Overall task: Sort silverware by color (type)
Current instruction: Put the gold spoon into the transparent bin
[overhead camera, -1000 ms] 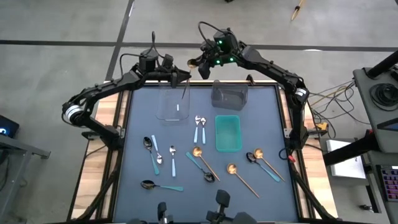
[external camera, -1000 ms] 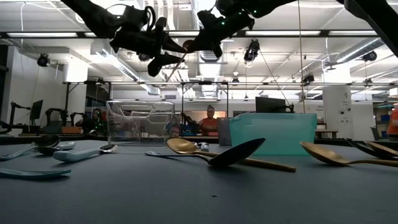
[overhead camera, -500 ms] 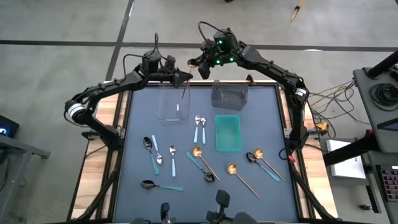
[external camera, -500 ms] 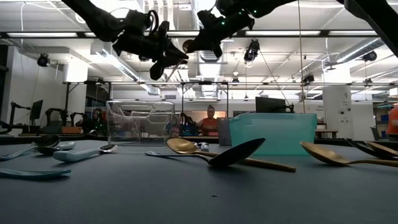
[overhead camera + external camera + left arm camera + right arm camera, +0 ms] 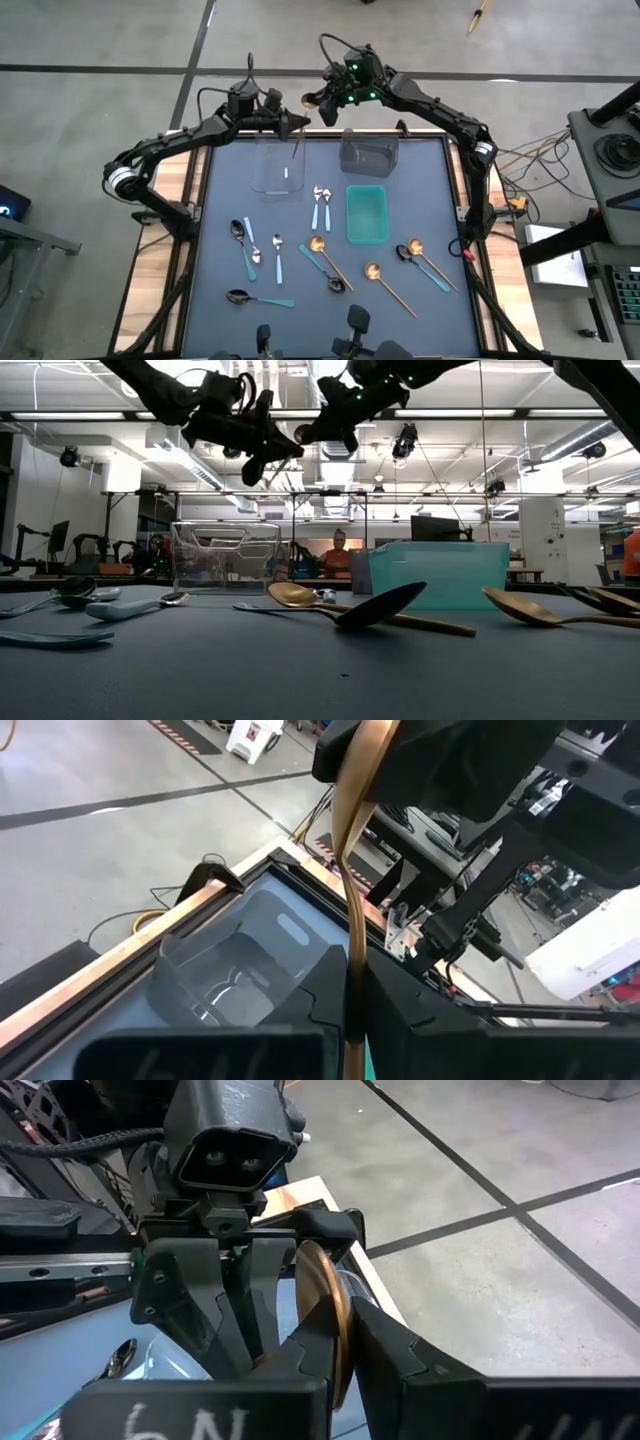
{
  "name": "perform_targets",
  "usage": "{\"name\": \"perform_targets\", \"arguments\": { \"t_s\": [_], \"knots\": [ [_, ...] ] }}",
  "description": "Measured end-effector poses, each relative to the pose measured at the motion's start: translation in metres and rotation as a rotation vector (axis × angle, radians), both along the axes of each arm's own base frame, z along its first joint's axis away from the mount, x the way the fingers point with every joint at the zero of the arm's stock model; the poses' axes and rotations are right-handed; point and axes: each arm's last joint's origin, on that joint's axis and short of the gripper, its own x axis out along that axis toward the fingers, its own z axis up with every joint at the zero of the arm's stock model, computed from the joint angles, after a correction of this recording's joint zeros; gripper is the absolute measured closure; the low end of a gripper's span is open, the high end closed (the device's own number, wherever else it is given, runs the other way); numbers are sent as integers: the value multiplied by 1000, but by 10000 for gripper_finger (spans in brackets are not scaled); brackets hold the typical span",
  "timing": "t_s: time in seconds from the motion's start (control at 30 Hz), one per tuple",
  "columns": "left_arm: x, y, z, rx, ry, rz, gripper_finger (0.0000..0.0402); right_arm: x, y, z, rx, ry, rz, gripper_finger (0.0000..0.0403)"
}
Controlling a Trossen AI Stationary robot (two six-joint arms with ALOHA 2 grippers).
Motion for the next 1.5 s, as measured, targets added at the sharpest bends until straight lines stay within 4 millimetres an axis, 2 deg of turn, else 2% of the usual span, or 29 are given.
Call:
{"name": "perform_targets", "arguments": {
  "t_s": [0.33, 0.57, 0.73, 0.97, 1.2, 1.5],
  "knots": [
    [0, 1, 0, -4, 1, 13, 400, 0, 0, 0, 1, -1, -4, 288],
    [-9, 3, -2, -60, 42, 32, 400, -7, -8, 2, 55, 2, -48, 246],
    [-24, -3, -12, -192, 193, 49, 400, -14, -12, 3, 75, 31, -65, 246],
    [-45, -17, -41, -358, 554, 179, 401, -15, -12, 2, 84, 45, -66, 247],
    [-44, -11, -60, -442, 633, 342, 401, -16, -11, 1, 87, 58, -64, 248],
    [-31, 0, -81, -519, 619, 389, 401, -19, -9, -3, 120, 102, -65, 248]
  ]
}}
